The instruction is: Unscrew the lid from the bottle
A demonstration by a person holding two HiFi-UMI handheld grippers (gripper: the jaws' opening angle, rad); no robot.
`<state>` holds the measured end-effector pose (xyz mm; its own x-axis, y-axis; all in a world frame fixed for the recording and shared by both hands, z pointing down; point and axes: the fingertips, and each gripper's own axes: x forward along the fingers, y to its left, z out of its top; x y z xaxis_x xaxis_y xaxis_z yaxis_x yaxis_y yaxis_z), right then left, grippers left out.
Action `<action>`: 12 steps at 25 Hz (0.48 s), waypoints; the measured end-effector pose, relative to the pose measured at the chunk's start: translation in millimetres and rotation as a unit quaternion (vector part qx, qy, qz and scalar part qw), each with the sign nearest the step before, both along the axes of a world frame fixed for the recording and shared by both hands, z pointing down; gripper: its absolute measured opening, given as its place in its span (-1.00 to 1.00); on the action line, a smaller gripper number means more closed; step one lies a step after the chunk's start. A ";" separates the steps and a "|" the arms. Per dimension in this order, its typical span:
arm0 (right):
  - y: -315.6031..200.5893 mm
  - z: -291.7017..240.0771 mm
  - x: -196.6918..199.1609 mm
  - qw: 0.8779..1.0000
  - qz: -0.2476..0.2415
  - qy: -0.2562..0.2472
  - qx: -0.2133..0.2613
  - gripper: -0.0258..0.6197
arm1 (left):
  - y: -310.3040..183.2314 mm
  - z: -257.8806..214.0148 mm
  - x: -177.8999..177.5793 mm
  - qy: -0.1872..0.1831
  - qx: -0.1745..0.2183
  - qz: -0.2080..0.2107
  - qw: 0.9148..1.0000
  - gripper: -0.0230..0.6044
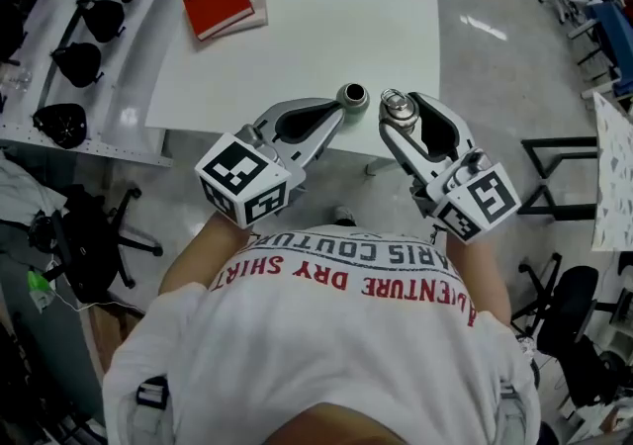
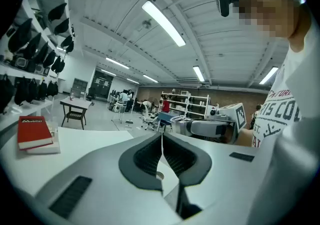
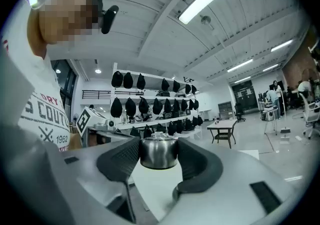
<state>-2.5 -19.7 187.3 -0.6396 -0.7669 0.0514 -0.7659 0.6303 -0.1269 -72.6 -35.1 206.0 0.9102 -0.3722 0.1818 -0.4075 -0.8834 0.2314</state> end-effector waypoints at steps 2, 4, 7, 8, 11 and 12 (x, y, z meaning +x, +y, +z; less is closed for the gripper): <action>5.2 -2.0 -3.7 1.000 0.009 -0.001 0.003 -0.17 | 4.3 -1.9 -2.1 -0.001 0.000 0.007 1.000 -0.82; 9.5 -1.8 -7.9 1.000 0.017 -0.003 0.002 -0.17 | 8.3 -2.9 -5.0 -0.002 0.003 0.013 1.000 -0.82; 14.9 -2.8 -15.1 1.000 0.023 -0.001 0.006 -0.17 | 13.4 -3.5 -10.0 -0.003 0.008 0.019 1.000 -0.82; 16.6 -3.6 -16.7 1.000 0.024 0.000 0.008 -0.17 | 15.4 -3.3 -11.3 -0.003 0.008 0.021 1.000 -0.82; 20.8 -4.5 -18.2 0.999 0.033 -0.001 0.010 -0.17 | 20.6 -1.6 -13.9 -0.006 0.008 0.027 1.000 -0.82; 21.6 -4.3 -18.3 0.999 0.035 -0.002 0.010 -0.17 | 21.2 -0.8 -14.6 -0.008 0.008 0.029 1.000 -0.82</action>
<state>-20.8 1.9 183.0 -0.5838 -0.8112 0.0326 -0.8082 0.5768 -0.1187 -87.2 -13.9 205.2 0.9270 -0.3227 0.1914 -0.3599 -0.9087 0.2113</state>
